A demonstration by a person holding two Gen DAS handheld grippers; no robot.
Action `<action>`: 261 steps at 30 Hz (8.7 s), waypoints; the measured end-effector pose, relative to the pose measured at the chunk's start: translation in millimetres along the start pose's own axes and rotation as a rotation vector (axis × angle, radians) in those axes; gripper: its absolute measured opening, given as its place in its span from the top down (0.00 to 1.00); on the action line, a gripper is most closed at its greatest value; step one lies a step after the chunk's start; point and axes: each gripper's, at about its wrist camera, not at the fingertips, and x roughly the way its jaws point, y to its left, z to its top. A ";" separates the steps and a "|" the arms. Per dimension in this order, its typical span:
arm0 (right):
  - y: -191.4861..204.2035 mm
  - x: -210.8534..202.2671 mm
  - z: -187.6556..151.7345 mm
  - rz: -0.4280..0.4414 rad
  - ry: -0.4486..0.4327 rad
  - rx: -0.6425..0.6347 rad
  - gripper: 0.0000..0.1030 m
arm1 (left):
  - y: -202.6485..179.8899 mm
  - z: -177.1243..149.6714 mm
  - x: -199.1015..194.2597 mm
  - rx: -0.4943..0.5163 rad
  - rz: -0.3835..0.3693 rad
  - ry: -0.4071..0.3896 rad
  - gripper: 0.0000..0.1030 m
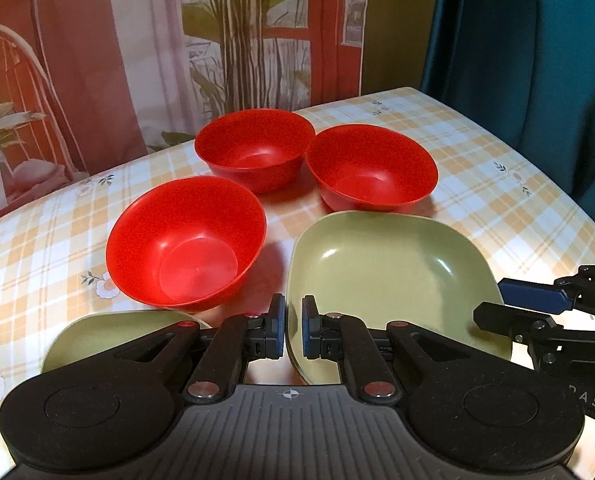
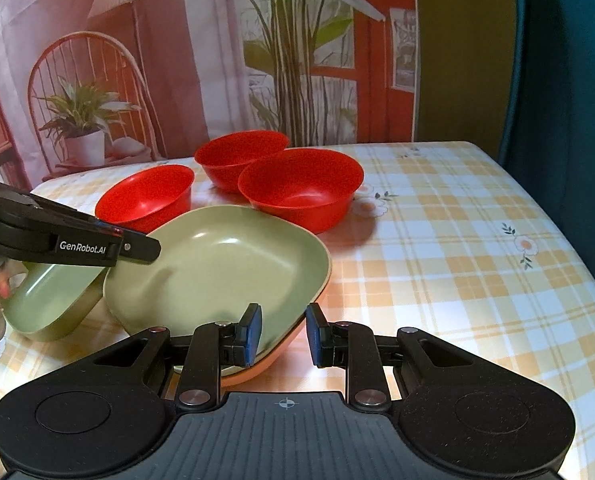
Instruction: Organize plates and bowls
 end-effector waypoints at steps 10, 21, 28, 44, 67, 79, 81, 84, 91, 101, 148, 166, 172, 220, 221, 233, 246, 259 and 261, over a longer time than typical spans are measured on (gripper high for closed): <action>1.3 1.4 0.8 -0.011 0.005 -0.016 0.78 | 0.5 1.1 1.1 -0.007 -0.006 0.008 0.90; 14.9 3.4 -8.3 -0.078 -0.032 -0.157 0.78 | 1.4 -4.8 5.5 -0.022 0.015 -0.013 0.90; 15.7 4.5 -10.2 -0.080 -0.043 -0.166 0.78 | 1.3 -7.1 5.5 -0.021 0.012 -0.024 0.90; 17.1 -20.6 21.2 0.005 -0.097 -0.087 0.77 | 31.4 0.3 -48.5 -0.103 -0.054 -0.099 0.89; 139.1 17.3 22.9 0.173 0.070 -0.141 0.75 | 149.6 -60.2 -65.5 -0.213 0.054 -0.023 0.89; 147.9 41.9 19.1 0.172 0.133 -0.123 0.75 | 152.9 -69.3 -50.4 -0.221 0.049 -0.025 0.89; 148.1 43.9 18.8 0.173 0.136 -0.122 0.75 | 153.1 -69.8 -50.7 -0.222 0.055 -0.027 0.89; 148.5 46.1 17.5 0.177 0.140 -0.121 0.76 | 155.5 -71.4 -51.0 -0.227 0.068 -0.030 0.89; 149.6 47.8 16.1 0.188 0.134 -0.137 0.85 | 153.8 -78.9 -43.5 -0.240 0.056 -0.015 0.89; 152.2 42.2 15.0 0.200 0.121 -0.158 0.85 | 150.1 -90.5 -46.9 -0.276 0.076 -0.018 0.89; 24.5 -31.0 4.3 0.176 -0.083 0.139 0.85 | 30.0 -22.4 -68.4 -0.116 0.065 -0.097 0.89; -12.5 -21.0 -5.9 0.095 -0.076 0.221 0.85 | -1.7 -4.2 -9.5 -0.018 0.019 0.008 0.89; -11.4 -17.5 -6.0 0.088 -0.060 0.216 0.82 | -0.3 -2.7 -8.3 -0.032 0.010 0.020 0.89; -3.6 -19.7 -2.1 0.018 -0.090 0.116 0.75 | -3.6 -17.3 -24.3 -0.085 0.049 -0.065 0.79; -2.1 -20.5 -1.9 0.022 -0.090 0.112 0.75 | -2.0 -20.3 -28.5 -0.109 0.048 -0.072 0.76; 10.0 -27.6 -1.3 0.066 -0.083 0.074 0.75 | 30.3 -81.9 -63.5 -0.302 0.128 -0.075 0.70; 13.4 -22.6 43.7 0.121 -0.065 -0.009 0.75 | 79.4 -73.6 -90.4 -0.340 0.211 -0.110 0.70; 34.6 -7.9 187.4 0.180 -0.205 -0.127 0.75 | 122.0 30.2 -135.0 -0.265 0.214 -0.301 0.70; 36.9 -0.2 201.9 0.183 -0.209 -0.137 0.75 | 127.7 45.2 -130.7 -0.269 0.205 -0.305 0.70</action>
